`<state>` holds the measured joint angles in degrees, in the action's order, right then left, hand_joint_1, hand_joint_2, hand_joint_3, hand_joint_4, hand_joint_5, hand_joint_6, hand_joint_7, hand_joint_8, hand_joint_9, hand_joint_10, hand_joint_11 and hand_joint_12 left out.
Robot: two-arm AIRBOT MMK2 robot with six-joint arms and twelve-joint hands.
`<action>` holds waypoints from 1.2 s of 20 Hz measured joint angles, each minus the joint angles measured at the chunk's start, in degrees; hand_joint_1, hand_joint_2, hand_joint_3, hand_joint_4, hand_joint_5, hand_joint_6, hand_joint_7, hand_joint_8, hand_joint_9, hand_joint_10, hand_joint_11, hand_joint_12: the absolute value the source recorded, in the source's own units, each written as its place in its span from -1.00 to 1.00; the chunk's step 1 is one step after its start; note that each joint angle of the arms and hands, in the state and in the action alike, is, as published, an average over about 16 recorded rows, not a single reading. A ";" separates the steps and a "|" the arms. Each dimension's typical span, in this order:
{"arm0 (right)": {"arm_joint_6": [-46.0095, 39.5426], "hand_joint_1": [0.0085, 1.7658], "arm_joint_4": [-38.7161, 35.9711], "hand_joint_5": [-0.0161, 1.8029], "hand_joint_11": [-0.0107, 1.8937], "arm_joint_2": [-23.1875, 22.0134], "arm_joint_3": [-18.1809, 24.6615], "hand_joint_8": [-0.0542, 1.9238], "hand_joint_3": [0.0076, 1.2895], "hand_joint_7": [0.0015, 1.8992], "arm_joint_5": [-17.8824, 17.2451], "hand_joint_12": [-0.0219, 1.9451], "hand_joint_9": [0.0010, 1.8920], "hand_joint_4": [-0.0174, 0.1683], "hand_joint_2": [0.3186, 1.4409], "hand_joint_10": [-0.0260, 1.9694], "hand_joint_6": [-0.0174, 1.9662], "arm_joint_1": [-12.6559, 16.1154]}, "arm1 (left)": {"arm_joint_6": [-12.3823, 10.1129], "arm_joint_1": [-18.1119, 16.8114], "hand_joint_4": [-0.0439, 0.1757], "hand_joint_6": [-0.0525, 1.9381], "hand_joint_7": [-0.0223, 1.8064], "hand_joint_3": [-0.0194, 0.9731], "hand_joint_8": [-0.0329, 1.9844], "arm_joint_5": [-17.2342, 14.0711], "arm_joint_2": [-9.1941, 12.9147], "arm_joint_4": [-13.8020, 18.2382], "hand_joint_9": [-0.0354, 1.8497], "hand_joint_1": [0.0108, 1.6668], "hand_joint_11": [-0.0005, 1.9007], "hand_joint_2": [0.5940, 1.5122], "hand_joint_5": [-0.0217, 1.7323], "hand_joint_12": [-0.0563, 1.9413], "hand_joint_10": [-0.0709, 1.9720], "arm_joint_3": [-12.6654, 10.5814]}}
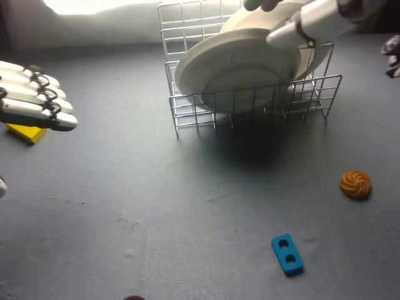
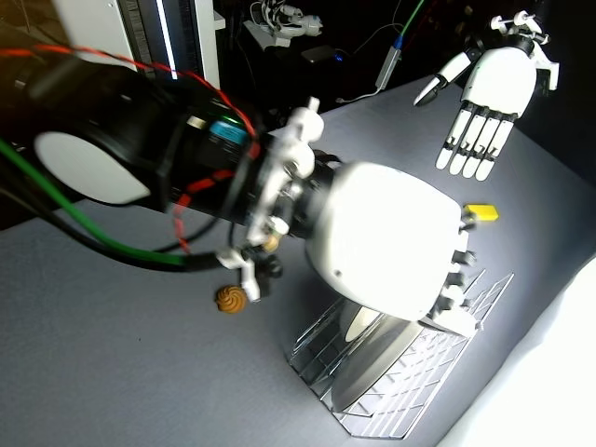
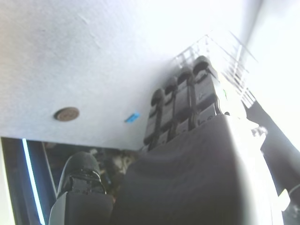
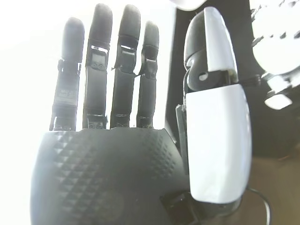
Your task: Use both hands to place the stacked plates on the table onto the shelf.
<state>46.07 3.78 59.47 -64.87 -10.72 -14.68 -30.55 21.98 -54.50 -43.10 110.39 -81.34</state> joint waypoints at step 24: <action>17.56 0.14 2.75 -0.16 -0.69 -22.93 19.80 -0.91 -0.99 -0.10 -6.43 0.42 -0.30 -0.80 0.24 -0.48 -0.94 -4.47 | 7.56 -5.92 -0.58 -0.94 -0.91 -0.92 -0.95 -3.86 0.23 -1.29 -0.92 -1.00 -0.97 0.13 -0.91 -0.93 -0.92 6.75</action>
<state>63.63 6.53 36.54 -45.07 -17.15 -19.15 -23.00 16.06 -58.36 -42.86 109.10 -74.59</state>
